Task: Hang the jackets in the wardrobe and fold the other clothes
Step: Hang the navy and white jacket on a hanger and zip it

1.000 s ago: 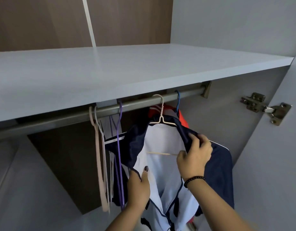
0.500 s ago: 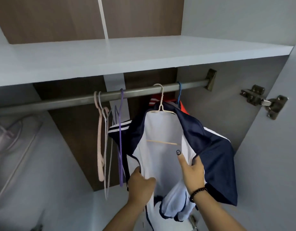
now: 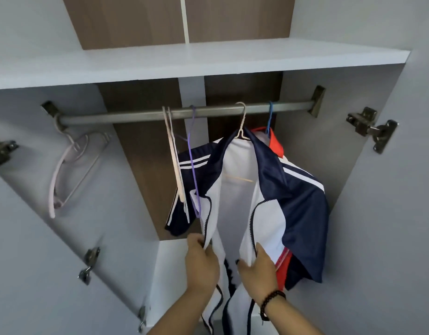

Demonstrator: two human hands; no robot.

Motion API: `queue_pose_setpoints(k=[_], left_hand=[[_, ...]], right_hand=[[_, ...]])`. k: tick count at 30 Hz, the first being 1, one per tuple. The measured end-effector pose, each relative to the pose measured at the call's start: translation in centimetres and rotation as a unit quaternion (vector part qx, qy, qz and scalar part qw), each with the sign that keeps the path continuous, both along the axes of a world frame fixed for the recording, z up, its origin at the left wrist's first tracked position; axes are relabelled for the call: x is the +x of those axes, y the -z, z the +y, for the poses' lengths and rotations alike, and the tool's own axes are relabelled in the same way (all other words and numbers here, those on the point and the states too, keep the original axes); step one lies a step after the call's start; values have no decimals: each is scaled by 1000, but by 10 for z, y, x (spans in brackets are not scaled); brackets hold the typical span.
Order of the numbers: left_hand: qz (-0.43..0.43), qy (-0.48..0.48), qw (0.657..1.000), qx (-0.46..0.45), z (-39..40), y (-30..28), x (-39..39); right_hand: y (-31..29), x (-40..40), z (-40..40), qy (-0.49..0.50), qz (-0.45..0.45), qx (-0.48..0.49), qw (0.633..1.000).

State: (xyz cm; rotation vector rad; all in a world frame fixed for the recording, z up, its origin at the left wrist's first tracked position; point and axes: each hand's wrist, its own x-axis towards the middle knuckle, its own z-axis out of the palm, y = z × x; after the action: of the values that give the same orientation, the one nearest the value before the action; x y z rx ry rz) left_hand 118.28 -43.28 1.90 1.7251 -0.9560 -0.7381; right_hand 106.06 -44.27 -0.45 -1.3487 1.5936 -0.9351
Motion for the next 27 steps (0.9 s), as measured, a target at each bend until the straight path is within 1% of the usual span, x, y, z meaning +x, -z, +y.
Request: queue_pose_setpoints(k=[1,3,5,6,8,10,11,13,15,17,19,21,23,25,27], left_hand=[[7,-23,1000,-6,6,2,-2],[60,-56,996,-21,16,5,-6],[98,-64,993,-21,23,5,-9],[106,-50,993,-10,25,4,-10],[138,4,989,45,27,3,-9],[185,70,973,117,32,1,-8],[185,90,969,140,36,1,-8],[134,97,974,152,44,2,-9],[85,98,983,131,52,4,-10],[72,85,988,105,61,8,-10],[68,36,994,81,70,14,-8],[106,-28,992,58,77,18,-4],[157,-61,985,45,82,21,5],[215,-52,974,46,86,19,11],[271,-25,959,75,93,19,15]], right_hand=[[1,-3,6,5,-2,1,1000],[2,-10,18,19,-15,11,1000],[4,-18,29,39,-25,27,999],[5,-23,35,48,-43,27,998],[5,-32,47,59,-97,15,993],[5,-41,57,64,-145,8,987],[4,-44,61,69,-158,5,985],[5,-49,68,81,-183,8,980],[6,-50,76,72,-187,8,980],[10,-49,86,49,-182,26,982],[16,-44,97,48,-174,50,982],[23,-38,107,49,-160,70,983],[31,-31,118,45,-176,92,979],[35,-24,129,49,-194,114,973],[39,-18,139,57,-192,126,972]])
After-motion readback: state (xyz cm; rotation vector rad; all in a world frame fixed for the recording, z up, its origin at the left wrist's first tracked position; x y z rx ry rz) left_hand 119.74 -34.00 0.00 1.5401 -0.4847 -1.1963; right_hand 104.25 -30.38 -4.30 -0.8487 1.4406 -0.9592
